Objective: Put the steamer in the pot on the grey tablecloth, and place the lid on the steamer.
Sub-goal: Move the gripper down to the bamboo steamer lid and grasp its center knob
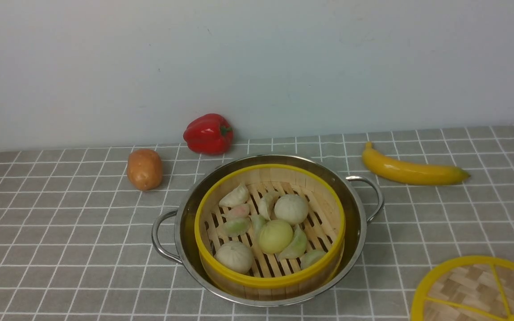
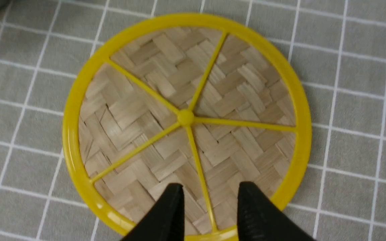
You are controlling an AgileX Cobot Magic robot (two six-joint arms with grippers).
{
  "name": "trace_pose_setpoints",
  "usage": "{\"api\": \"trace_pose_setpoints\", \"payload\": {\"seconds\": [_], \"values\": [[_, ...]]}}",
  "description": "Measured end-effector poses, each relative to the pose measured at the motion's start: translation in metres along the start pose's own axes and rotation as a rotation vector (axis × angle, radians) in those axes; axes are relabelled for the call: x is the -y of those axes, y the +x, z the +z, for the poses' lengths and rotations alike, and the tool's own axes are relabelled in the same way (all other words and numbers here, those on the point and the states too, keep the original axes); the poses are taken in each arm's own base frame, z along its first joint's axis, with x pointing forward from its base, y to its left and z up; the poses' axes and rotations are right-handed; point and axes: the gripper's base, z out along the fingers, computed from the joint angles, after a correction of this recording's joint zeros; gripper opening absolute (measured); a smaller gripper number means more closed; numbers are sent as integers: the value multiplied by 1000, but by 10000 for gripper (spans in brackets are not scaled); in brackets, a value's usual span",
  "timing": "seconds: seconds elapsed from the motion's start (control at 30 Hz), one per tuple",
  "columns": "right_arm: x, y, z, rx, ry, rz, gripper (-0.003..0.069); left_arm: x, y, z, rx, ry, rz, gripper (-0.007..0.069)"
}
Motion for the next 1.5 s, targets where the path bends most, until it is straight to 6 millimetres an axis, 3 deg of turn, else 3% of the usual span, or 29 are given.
{"api": "trace_pose_setpoints", "payload": {"seconds": [0.2, 0.43, 0.57, 0.77, 1.5], "values": [[-5, -15, 33, -135, -56, -49, 244, 0, 0, 0, 0, 0, 0, 242], [-28, -30, 77, -228, -77, -250, 244, 0, 0, 0, 0, 0, 0, 242], [-39, -41, 87, -238, -63, -347, 244, 0, 0, 0, 0, 0, 0, 242], [-35, -58, 101, -277, 52, -341, 244, 0, 0, 0, 0, 0, 0, 242], [-36, -54, 140, -428, 79, -314, 244, 0, 0, 0, 0, 0, 0, 243]]}}
